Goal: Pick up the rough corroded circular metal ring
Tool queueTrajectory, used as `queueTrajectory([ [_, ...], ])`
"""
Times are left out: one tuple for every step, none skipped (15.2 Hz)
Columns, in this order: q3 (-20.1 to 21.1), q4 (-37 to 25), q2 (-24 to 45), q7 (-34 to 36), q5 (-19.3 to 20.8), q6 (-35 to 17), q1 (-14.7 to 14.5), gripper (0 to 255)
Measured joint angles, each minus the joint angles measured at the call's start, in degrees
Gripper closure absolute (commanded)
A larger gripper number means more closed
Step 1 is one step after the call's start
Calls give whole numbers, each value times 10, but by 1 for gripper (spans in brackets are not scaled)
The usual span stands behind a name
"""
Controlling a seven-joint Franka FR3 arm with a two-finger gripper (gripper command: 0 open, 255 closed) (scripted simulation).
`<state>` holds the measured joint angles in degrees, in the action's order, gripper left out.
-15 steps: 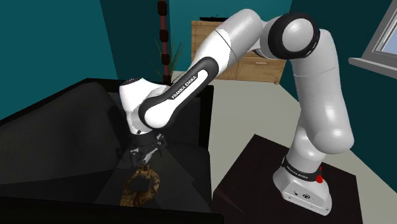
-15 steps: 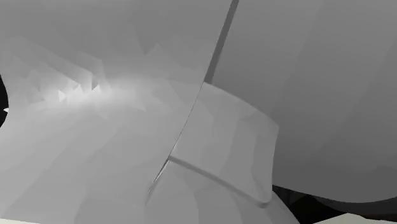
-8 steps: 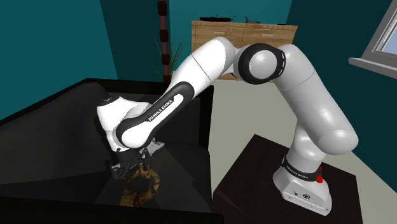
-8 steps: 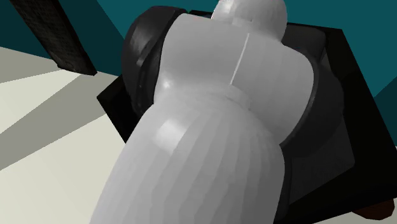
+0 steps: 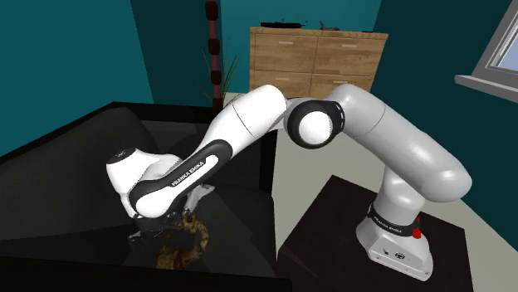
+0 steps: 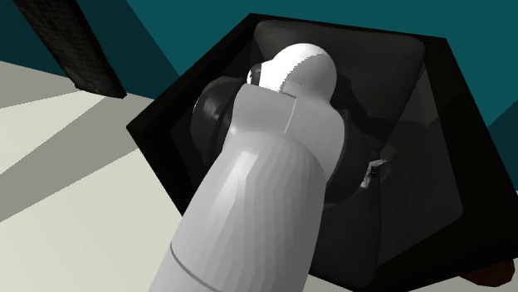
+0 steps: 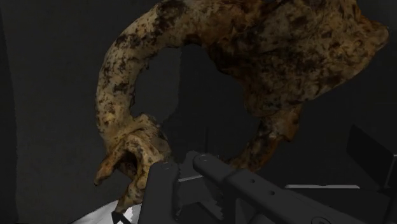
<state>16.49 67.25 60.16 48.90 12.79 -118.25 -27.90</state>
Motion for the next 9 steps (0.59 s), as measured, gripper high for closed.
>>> queueTrajectory([
  [-1,-3,6,0,1,-3,-1,0],
  [-2,-5,11,1,1,-6,-2,0],
  [-3,-12,19,0,2,-7,-4,0],
  [-4,-18,29,-1,3,-12,-5,0],
  [-4,-18,31,0,3,-14,-5,0],
  [-5,-18,33,0,3,-15,-5,255],
  [-5,-18,33,0,3,-15,-6,255],
  [-5,-19,33,0,4,-15,-6,255],
  [-5,-19,34,0,4,-16,-6,255],
])
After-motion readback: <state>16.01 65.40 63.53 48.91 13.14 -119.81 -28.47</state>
